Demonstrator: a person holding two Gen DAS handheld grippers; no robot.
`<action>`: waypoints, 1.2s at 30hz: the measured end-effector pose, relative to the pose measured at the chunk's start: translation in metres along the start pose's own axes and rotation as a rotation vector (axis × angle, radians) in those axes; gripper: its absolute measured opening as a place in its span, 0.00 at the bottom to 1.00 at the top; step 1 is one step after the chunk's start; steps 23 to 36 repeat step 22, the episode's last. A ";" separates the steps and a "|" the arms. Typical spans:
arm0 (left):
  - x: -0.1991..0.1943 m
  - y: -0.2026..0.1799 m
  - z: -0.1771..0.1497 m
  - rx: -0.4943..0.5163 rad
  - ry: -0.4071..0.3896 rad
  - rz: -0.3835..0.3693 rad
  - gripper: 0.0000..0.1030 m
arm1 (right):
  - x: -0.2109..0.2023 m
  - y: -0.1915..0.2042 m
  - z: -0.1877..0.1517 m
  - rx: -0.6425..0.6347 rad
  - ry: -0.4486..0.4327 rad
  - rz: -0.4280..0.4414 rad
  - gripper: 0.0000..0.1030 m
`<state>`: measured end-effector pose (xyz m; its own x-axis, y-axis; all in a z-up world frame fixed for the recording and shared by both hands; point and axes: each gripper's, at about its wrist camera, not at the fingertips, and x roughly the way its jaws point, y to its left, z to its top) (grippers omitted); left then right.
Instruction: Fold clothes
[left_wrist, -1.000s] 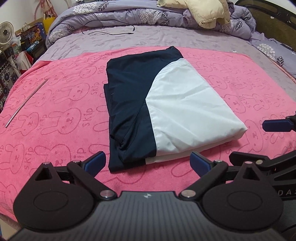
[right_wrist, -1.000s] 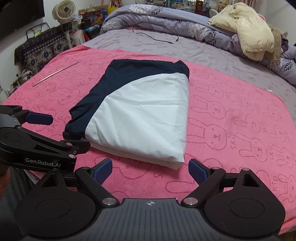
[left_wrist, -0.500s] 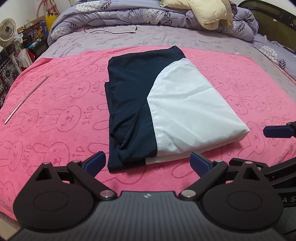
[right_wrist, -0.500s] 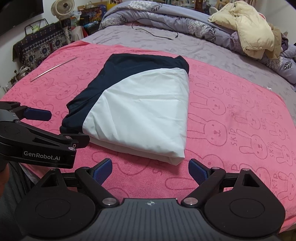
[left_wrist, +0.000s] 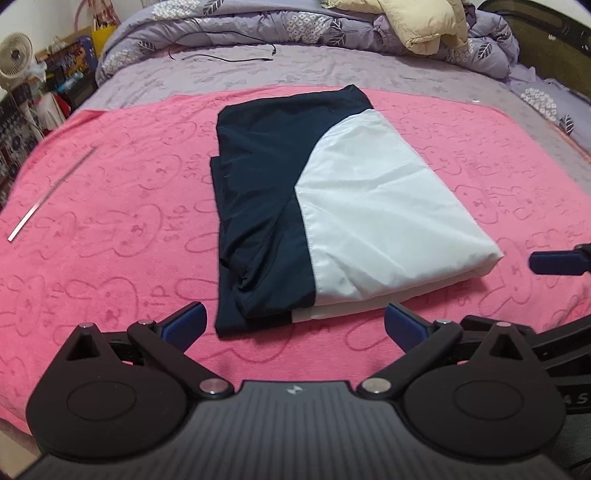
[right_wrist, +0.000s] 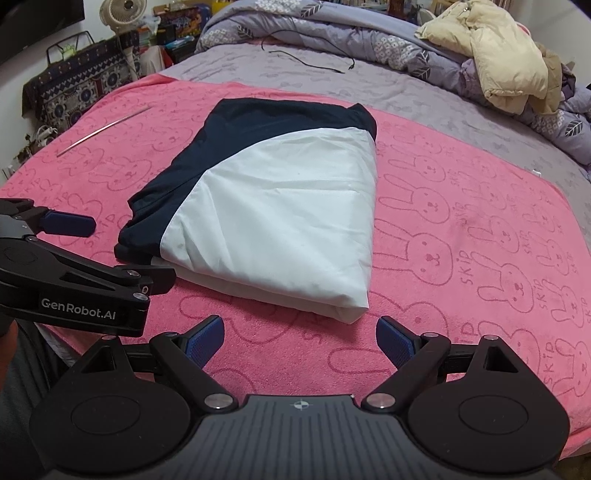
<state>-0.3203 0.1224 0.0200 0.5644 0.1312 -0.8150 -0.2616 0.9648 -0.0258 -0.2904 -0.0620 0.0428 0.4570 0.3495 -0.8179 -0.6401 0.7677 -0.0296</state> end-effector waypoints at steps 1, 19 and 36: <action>0.000 0.001 0.000 -0.006 0.004 -0.008 1.00 | 0.000 0.000 0.000 0.000 0.001 0.000 0.87; -0.005 -0.007 -0.002 0.032 -0.063 0.000 1.00 | 0.001 -0.001 -0.002 0.003 0.009 -0.009 0.87; -0.006 -0.008 -0.002 0.047 -0.068 0.019 1.00 | 0.001 -0.002 -0.003 0.004 0.011 -0.009 0.87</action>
